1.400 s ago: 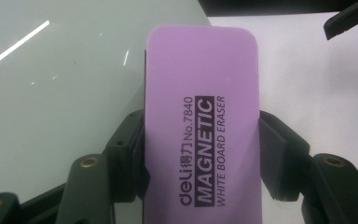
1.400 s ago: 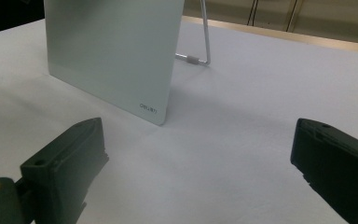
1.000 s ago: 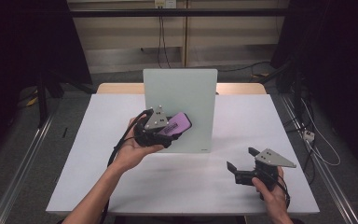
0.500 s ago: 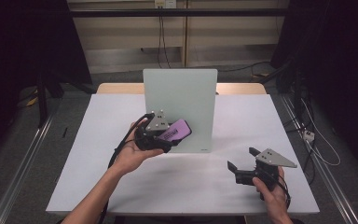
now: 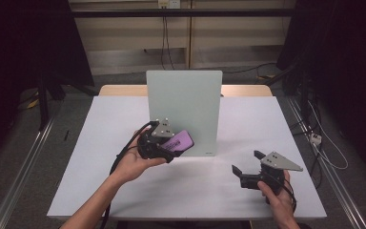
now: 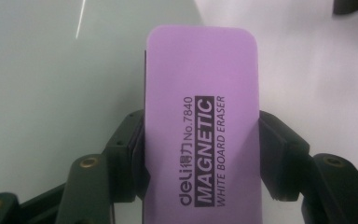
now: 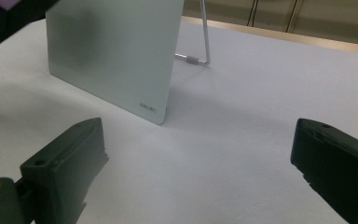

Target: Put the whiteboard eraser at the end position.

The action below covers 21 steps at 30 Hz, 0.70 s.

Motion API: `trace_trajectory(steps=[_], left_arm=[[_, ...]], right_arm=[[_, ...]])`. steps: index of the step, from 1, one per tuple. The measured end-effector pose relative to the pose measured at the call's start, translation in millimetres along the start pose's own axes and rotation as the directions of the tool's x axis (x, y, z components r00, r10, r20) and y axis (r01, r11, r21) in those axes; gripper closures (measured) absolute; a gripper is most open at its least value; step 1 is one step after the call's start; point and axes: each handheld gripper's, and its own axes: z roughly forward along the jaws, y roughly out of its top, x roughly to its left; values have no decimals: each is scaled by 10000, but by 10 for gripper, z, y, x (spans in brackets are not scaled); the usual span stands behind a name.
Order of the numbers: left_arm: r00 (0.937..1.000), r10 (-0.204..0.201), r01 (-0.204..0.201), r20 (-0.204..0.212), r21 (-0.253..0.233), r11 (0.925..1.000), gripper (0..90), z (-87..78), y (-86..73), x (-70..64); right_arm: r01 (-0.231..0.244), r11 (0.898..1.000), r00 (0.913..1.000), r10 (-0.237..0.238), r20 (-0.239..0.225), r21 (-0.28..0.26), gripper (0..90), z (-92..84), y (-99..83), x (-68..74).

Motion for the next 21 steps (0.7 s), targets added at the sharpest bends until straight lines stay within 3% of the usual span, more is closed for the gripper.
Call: trace_trajectory(steps=[4,10,18,21], left_arm=[[9995,117,-132,305,485,9987,410,60,-44,-38],[9951,507,-615,845,1311,9895,410,241,-98,-182],[9892,533,-772,1364,1766,9813,410,399,-158,-299],[9845,543,-886,1668,2058,9746,410,446,-169,-329]], right_arm=[[30,10000,10000,-30,-63,-5,27,6,3,10],[-9,10000,9999,9,-135,1,27,17,8,14],[123,9999,9997,-123,-230,-11,27,41,21,15],[136,9999,9996,-136,-249,-18,27,41,22,17]])
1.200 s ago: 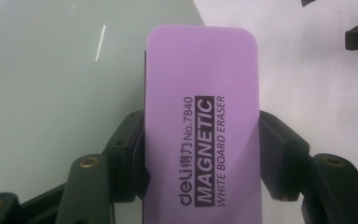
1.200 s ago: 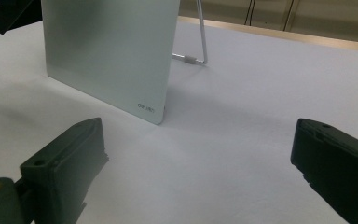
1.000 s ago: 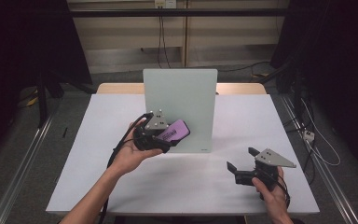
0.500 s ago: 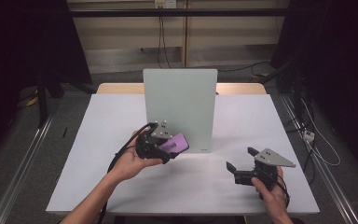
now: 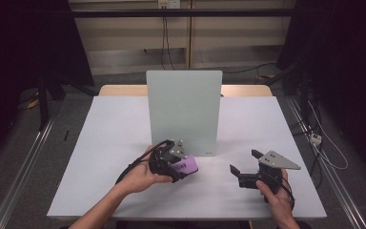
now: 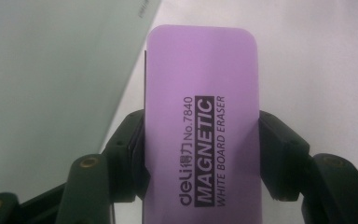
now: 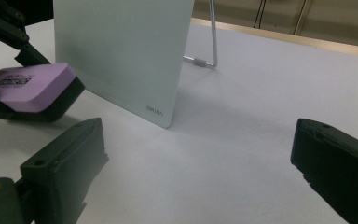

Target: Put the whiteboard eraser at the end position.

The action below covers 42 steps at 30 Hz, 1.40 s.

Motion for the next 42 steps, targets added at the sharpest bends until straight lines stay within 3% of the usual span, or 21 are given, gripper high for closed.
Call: trace_trajectory(steps=[4,7,8,9,11,16,17,28,34,42], left_arm=[[9999,-51,50,133,13,10000,410,43,4,-8],[9995,43,-59,327,491,9988,410,97,5,-12],[9993,-16,4,363,338,9994,409,134,-4,-23],[9993,67,-88,377,566,9984,409,141,2,-19],[9992,7,-25,409,439,9990,409,159,4,-26],[9985,90,-127,541,682,9976,408,180,7,5],[9979,-68,36,641,511,9987,407,200,-2,3],[9977,-255,226,631,458,9987,406,225,-12,23],[9957,-479,425,795,682,9968,404,232,-16,51],[9963,-240,189,826,626,9979,365,265,-21,34]], right_arm=[[-20,10000,10000,20,11,7,27,-6,-1,-2],[-53,10000,10000,53,31,0,27,-2,-2,-8],[-56,10000,10000,56,50,7,27,-1,-2,-7],[-39,10000,10000,39,43,11,27,-1,-1,-5],[-18,10000,10000,18,11,11,27,-3,-2,-1],[-55,10000,10000,55,43,-21,27,-8,-4,-10],[-48,10000,10000,48,37,-15,27,-8,-4,-10],[-89,10000,10000,89,22,-16,27,-8,-7,-16],[-201,9998,9998,201,49,-18,27,-13,-16,-21],[-254,9997,9996,255,123,-38,27,-44,-25,-30]])
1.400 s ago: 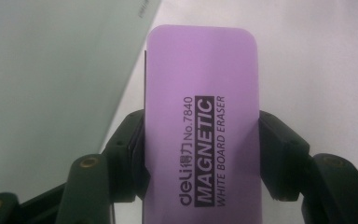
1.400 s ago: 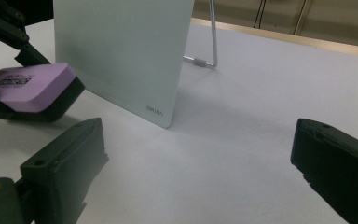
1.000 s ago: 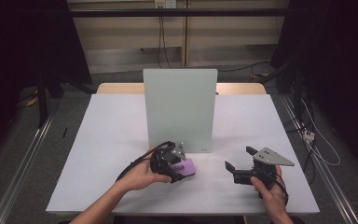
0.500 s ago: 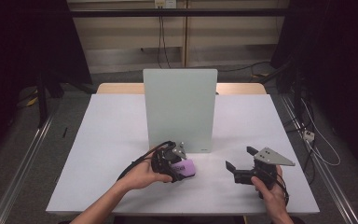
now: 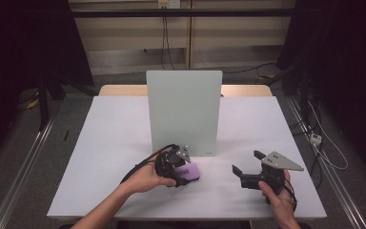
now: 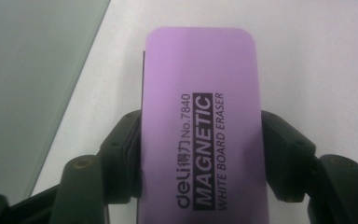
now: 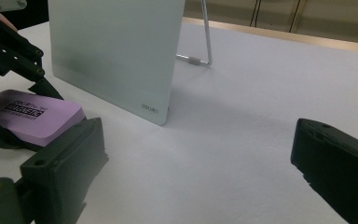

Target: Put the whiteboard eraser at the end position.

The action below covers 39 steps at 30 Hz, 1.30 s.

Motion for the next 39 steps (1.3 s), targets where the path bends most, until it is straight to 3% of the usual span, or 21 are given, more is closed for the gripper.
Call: trace_trajectory(steps=[6,7,9,11,12,13,15,18,20,21,23,24,27,30,34,36,37,38,39], left_arm=[[9999,112,-115,-127,-282,9995,254,24,18,-52],[9994,354,-355,-46,-183,9992,234,15,20,-57],[9990,389,-396,-223,-342,9986,227,6,14,-80],[9923,570,-545,-1104,255,9982,173,-64,40,-112],[9993,367,-363,26,-931,9950,149,-22,1,-67],[9988,426,-447,-258,-863,9953,116,-55,9,-75],[9988,481,-493,-128,-1173,9919,72,-97,5,-70],[9989,315,-365,-353,-1530,9875,70,-154,1,-64],[9959,257,-374,-868,-1365,9899,66,-222,3,-63],[9976,112,-228,-677,-1729,9847,68,-235,-9,-47],[9961,-196,18,-866,-2009,9796,68,-296,-16,-21],[9952,-442,229,-873,-2313,9726,69,-316,-21,2],[9843,-1185,766,-1309,-2880,9546,69,-399,-47,49],[9715,-1772,1186,-1578,-3236,9387,69,-490,-99,67],[9521,-2436,1561,-1845,-3917,9067,68,-592,-228,57],[9424,-2515,1470,-2204,-4025,9035,67,-624,-316,30],[9351,-2747,1584,-2239,-4295,8891,66,-630,-366,16],[9311,-2869,1664,-2250,-4380,8834,64,-651,-420,14],[9264,-3050,1782,-2209,-4562,8718,64,-662,-470,7]], right_arm=[[26,10000,10000,-26,10,13,27,8,1,-3],[31,10000,10000,-31,-6,19,27,9,1,-2],[53,10000,10000,-53,5,11,27,9,2,-1],[73,10000,10000,-73,1,18,27,10,3,3],[63,10000,10000,-63,14,32,27,13,5,6],[68,10000,10000,-68,24,42,27,15,6,8],[115,9999,9999,-115,27,37,27,18,10,14],[166,9999,9999,-166,19,41,27,13,11,23],[146,9999,9999,-146,29,25,27,12,13,23],[143,9999,9999,-143,43,37,27,13,13,23],[145,9999,9999,-145,32,48,27,17,12,24],[152,9999,9999,-152,37,58,27,18,11,24],[151,9999,9999,-152,45,82,27,21,10,24],[165,9998,9999,-166,42,88,27,18,9,25],[120,9999,9999,-120,67,82,27,17,8,26],[139,9999,9999,-140,65,91,27,18,7,29],[176,9998,9998,-177,61,107,27,18,7,30],[177,9998,9998,-177,62,108,27,19,6,30],[156,9998,9999,-157,71,117,27,21,6,31]])
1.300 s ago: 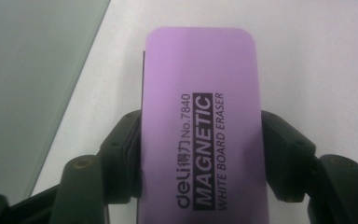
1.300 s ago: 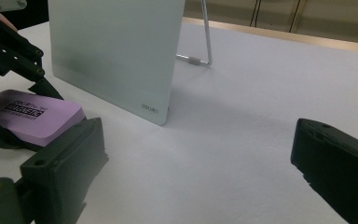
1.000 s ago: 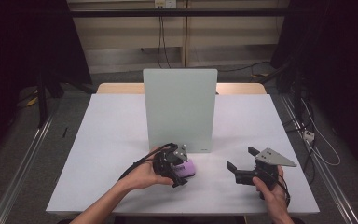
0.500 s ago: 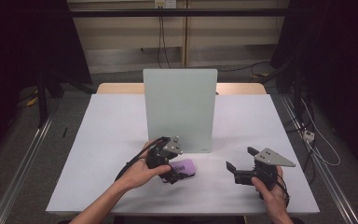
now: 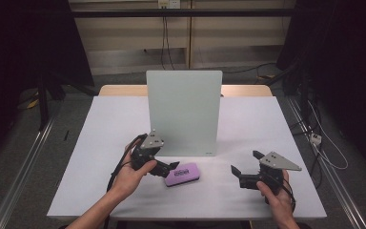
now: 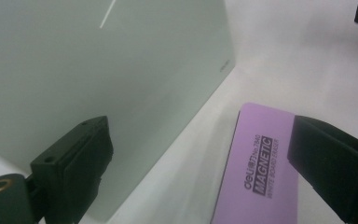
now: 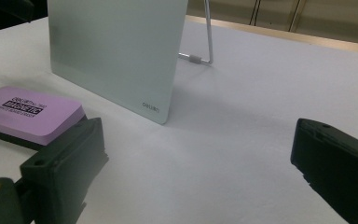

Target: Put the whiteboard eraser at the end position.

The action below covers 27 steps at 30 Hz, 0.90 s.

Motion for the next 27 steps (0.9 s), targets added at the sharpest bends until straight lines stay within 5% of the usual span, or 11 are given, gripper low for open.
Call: trace_trajectory(steps=[6,17,20,23,27], left_arm=[[9958,-599,576,-690,-338,9978,62,-201,-243,81],[9816,-1006,892,-1624,-759,9931,62,-535,-548,148],[9722,-1509,1305,-1791,-1209,9841,62,-595,-667,169],[9565,-2097,1787,-2030,-1609,9707,57,-645,-731,193],[9493,-2273,1871,-2171,-1909,9636,54,-690,-769,190]], right_arm=[[18,10000,10000,-18,-1,6,26,5,-1,9],[-13,9999,10000,12,60,101,27,4,-8,9],[-54,9999,10000,53,70,93,27,-10,-12,12],[-42,9999,10000,41,81,117,28,-18,-17,3],[-66,9999,9999,65,90,140,27,-25,-20,3]])
